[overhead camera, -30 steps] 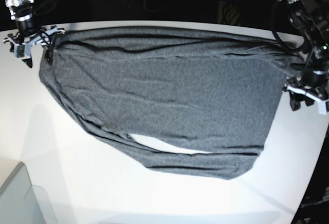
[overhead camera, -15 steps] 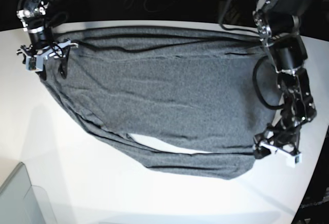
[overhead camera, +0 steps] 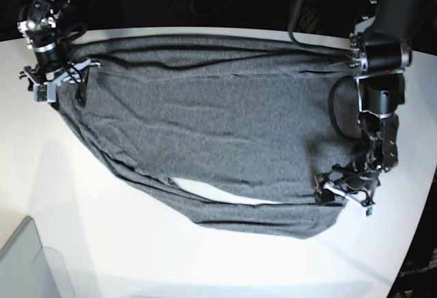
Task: Layout the t-shirt on the table in an organized manner, then fold the t-shirt properly
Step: 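Release the edge and move the left gripper down the shirt's side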
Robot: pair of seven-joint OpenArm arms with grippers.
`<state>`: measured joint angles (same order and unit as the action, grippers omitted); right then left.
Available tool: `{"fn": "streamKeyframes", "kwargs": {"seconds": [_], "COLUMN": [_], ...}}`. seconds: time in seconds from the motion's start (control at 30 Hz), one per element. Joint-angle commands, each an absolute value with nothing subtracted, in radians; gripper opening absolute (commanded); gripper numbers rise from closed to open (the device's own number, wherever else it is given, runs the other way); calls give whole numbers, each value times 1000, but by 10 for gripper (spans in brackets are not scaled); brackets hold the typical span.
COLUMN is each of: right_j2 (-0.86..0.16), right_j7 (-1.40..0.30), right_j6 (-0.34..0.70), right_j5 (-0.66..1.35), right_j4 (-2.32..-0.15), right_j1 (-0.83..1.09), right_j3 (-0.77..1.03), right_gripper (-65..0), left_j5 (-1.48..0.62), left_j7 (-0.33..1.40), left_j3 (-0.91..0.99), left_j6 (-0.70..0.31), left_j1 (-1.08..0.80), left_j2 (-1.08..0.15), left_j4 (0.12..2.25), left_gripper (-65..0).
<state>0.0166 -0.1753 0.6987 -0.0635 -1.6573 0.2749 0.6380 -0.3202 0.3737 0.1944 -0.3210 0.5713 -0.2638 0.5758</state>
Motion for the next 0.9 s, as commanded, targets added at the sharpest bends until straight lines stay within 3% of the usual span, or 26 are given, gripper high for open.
{"fn": "streamKeyframes", "kwargs": {"seconds": [0.0,0.1,0.3,0.57,0.87], "right_j2": [4,1,2,5,5], "right_j7": [-150,-150,-150,-150,-151], "right_j6": [698,698,698,698,698], "right_j5": [-42,-42,-42,-42,-42], "right_j4": [-1678,-1675,-1673,-1672,-1672], "right_j1": [271,269,268,274,278], "right_j3": [639,638,638,639,647], "right_gripper": [-264,-264,-264,-265,-265], "left_j5": [-332,-331,-331,-254,-191], "left_j7": [338,312,266,182,35], "left_j3": [196,193,186,38,30], "left_j6": [-326,-318,-171,-163,-163], "left_j1": [605,607,611,613,676], "left_j2": [-282,-300,-303,-295,-291], "left_j4": [584,582,582,556,305], "left_gripper": [-74,-74,-74,-74,-76]}}
